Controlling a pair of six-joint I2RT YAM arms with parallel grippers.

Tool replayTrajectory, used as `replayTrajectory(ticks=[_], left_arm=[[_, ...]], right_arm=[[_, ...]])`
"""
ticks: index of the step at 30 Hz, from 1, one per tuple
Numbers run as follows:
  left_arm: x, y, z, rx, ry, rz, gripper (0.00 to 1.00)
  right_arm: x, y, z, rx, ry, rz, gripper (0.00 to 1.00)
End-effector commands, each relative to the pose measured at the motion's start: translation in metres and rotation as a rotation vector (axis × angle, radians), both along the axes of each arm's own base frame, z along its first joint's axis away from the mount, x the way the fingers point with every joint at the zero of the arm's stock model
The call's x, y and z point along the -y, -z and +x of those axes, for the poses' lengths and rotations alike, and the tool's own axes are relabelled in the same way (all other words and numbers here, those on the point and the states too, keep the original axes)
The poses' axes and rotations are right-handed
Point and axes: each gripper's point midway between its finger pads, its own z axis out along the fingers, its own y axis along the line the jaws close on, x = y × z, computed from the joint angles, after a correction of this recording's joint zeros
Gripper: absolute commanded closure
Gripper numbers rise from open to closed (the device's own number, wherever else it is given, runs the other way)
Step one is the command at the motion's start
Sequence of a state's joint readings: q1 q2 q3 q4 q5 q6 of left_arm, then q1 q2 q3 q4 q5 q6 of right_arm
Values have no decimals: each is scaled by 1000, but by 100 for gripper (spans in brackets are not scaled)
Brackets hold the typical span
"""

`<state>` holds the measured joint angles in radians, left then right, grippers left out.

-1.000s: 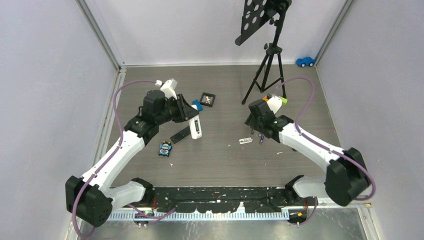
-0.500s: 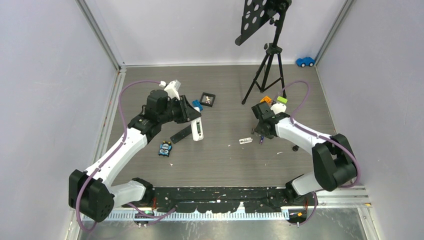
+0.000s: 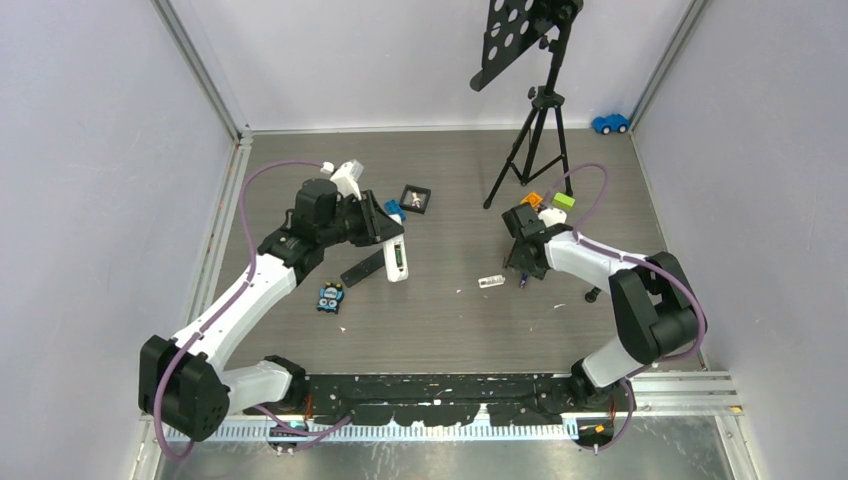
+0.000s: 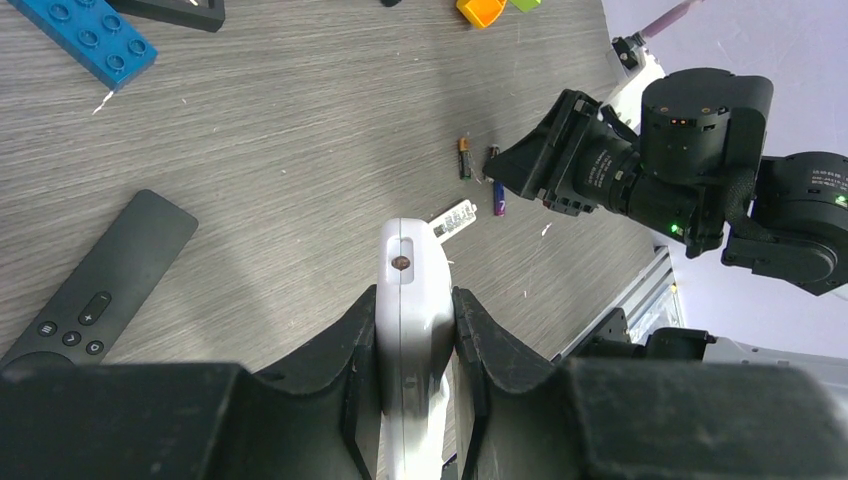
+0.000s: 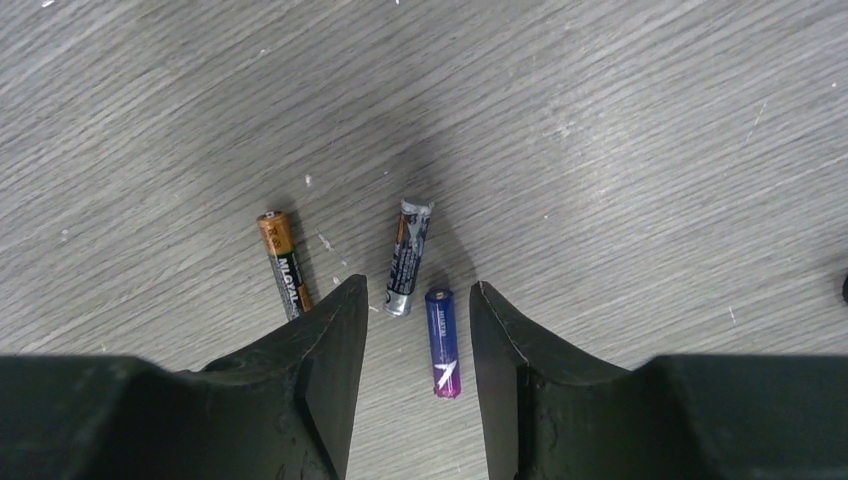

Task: Load the batteries into the remote control

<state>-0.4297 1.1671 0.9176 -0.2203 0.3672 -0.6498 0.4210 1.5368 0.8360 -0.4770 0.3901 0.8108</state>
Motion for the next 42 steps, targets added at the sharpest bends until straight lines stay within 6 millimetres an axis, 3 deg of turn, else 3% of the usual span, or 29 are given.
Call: replayTrajectory(ticks=[1, 14, 20, 24, 28, 34, 42], left_arm=[[5, -19, 8, 67, 12, -31, 100], [4, -21, 6, 64, 14, -31, 100], [4, -21, 5, 63, 15, -33, 100], [5, -22, 4, 61, 18, -39, 100], [6, -21, 3, 54, 22, -48, 100], [23, -31, 7, 42, 59, -150, 100], [59, -39, 8, -45, 188, -370, 100]], right_arm=[[2, -4, 19, 36, -14, -28, 53], [1, 8, 32, 14, -53, -66, 68], [-5, 8, 34, 32, -64, -24, 88], [-20, -1, 39, 94, -99, 62, 95], [-39, -36, 45, 221, -176, 174, 96], [-73, -114, 31, 456, -326, 415, 96], [-130, -242, -27, 781, -658, 868, 97]])
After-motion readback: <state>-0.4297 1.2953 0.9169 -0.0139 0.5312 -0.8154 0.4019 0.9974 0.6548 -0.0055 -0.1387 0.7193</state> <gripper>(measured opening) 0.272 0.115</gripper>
